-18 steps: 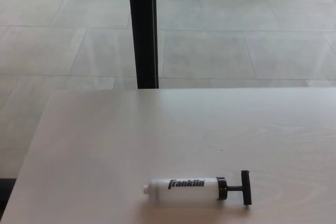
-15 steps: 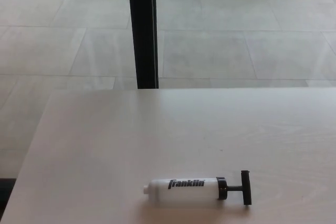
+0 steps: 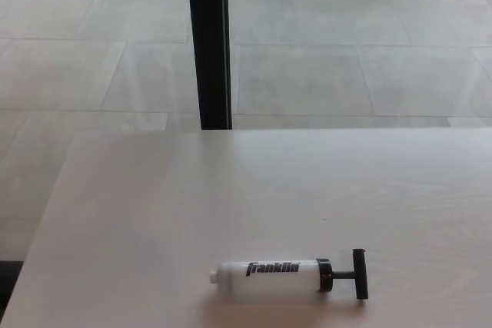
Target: The robot uses its left hand to lift the air pump kept on the middle of the desk and use the right hand to pull out the handle
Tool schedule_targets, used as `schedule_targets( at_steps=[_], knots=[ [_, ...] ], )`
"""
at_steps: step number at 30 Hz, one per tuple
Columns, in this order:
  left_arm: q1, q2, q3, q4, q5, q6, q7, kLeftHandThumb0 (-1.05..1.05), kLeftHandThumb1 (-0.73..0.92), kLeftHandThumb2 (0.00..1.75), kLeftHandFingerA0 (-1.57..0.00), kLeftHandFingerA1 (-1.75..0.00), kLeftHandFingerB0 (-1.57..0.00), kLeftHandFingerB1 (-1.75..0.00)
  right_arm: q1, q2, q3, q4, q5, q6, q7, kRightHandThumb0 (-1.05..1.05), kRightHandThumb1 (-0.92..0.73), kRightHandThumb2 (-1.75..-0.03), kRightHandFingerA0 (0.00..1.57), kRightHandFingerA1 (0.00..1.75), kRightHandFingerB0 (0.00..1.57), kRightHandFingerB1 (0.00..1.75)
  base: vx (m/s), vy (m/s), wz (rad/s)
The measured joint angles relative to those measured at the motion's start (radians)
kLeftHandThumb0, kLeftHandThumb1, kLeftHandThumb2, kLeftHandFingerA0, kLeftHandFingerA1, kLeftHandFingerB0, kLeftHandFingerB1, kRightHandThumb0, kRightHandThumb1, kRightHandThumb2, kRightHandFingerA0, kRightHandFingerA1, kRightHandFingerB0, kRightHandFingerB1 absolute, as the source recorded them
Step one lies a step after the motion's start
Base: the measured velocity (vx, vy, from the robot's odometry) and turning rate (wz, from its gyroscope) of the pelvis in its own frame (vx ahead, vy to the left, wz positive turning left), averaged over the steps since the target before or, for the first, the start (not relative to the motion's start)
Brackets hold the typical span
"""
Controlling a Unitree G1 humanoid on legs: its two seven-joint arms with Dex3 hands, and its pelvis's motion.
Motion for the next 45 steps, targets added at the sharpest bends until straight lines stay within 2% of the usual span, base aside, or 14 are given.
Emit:
schedule_targets(
  at_steps=[1,2,6,7,8,10,12,14,16,20,21,25,28,45],
  knots=[
    [-0.019,0.0,-0.009,-0.048,0.0,0.0,0.0,-0.67,0.73,0.62,-0.21,-0.47,-0.26,-0.37,-0.014,0.0,0.001,-0.019,0.001,0.002,0.001,-0.82,-0.92,-0.72,0.0,0.33,0.05,0.26,0.0,0.0,0.0],
    [-0.03,0.0,-0.014,-0.077,0.001,0.0,0.001,-0.74,0.71,0.62,-0.27,-0.53,-0.29,-0.38,-0.021,0.0,0.002,-0.03,0.002,0.002,0.002,-0.85,-0.73,-1.14,0.02,0.2,0.07,0.23,0.0,0.0,0.0],
    [-0.083,-0.002,-0.042,-0.223,0.008,0.001,0.004,-0.7,0.72,0.61,-0.2,-0.49,-0.28,-0.37,-0.065,0.0,0.013,-0.087,0.002,0.004,0.003,-0.96,-0.76,-1.14,0.03,0.38,0.14,0.25,0.0,0.0,0.0],
    [-0.093,-0.002,-0.049,-0.255,0.009,0.001,0.005,-0.7,0.55,0.89,-0.13,-0.54,-0.21,-0.48,-0.076,0.0,0.017,-0.102,0.002,0.004,0.003,-0.91,-0.91,-0.68,0.06,0.39,0.14,0.29,0.0,0.0,0.0],
    [-0.105,-0.003,-0.056,-0.294,0.01,0.002,0.006,-0.68,0.69,0.6,-0.21,-0.46,-0.29,-0.37,-0.088,0.0,0.022,-0.121,0.002,0.005,0.003,-0.92,-0.72,-1.13,0.03,0.37,0.12,0.4,0.0,0.0,0.0],
    [-0.13,-0.006,-0.078,-0.37,0.013,0.004,0.01,-0.68,0.72,0.61,-0.29,-0.44,-0.31,-0.36,-0.112,0.0,0.036,-0.16,0.0,0.007,0.003,-0.91,-0.91,-0.68,0.07,0.38,0.19,0.32,0.0,0.0,0.0],
    [-0.151,-0.008,-0.1,-0.435,0.017,0.007,0.012,-0.7,0.73,0.62,-0.27,-0.43,-0.3,-0.36,-0.132,0.001,0.05,-0.192,-0.002,0.008,0.003,-0.87,-0.7,-1.12,0.03,0.4,0.11,0.45,0.0,0.0,0.0],
    [-0.172,-0.012,-0.13,-0.51,0.021,0.015,0.016,-0.63,0.75,0.62,-0.3,-0.45,-0.29,-0.38,-0.156,0.002,0.071,-0.232,-0.004,0.01,0.003,-0.88,-0.92,-0.69,0.08,0.39,0.18,0.28,0.0,0.0,0.0],
    [-0.19,-0.015,-0.159,-0.572,0.027,0.023,0.018,-0.66,0.73,0.62,-0.25,-0.46,-0.28,-0.38,-0.175,0.006,0.091,-0.26,-0.007,0.01,0.003,-0.88,-0.72,-1.09,0.05,0.44,0.1,0.42,0.0,0.0,0.0],
    [-0.237,-0.028,-0.246,-0.715,0.052,0.042,0.025,-0.72,0.72,0.61,-0.22,-0.46,-0.29,-0.36,-0.215,0.021,0.154,-0.341,-0.016,0.013,0.004,-0.89,-0.71,-1.09,0.07,0.42,0.11,0.42,0.0,0.0,0.0],
    [-0.24,-0.031,-0.255,-0.728,0.054,0.044,0.025,-0.72,0.71,0.61,-0.22,-0.48,-0.29,-0.37,-0.218,0.023,0.161,-0.349,-0.017,0.013,0.004,-0.9,-0.89,-0.68,0.1,0.33,0.19,0.27,0.0,0.0,0.0],
    [-0.286,-0.059,-0.375,-0.881,0.096,0.072,0.035,-0.66,0.69,0.6,-0.22,-0.48,-0.28,-0.4,-0.244,0.053,0.241,-0.453,-0.026,0.021,0.006,-0.38,-0.42,-1.06,0.02,0.52,0.0,0.48,0.0,0.0,0.0],
    [-0.324,-0.079,-0.478,-0.982,0.137,0.092,0.041,-0.73,0.73,0.61,-0.26,-0.46,-0.3,-0.39,-0.255,0.075,0.309,-0.531,-0.034,0.028,0.01,-0.85,-0.91,-0.68,0.15,0.35,0.2,0.28,0.0,0.0,0.0],
    [-0.401,-0.133,-0.908,-1.173,0.368,0.202,0.054,-0.71,0.68,0.6,-0.25,-0.51,-0.32,-0.4,-0.278,0.167,0.57,-0.718,-0.113,0.039,0.013,-0.82,-0.92,-0.71,0.17,0.37,0.24,0.32,0.0,0.0,0.0]
  ],
)
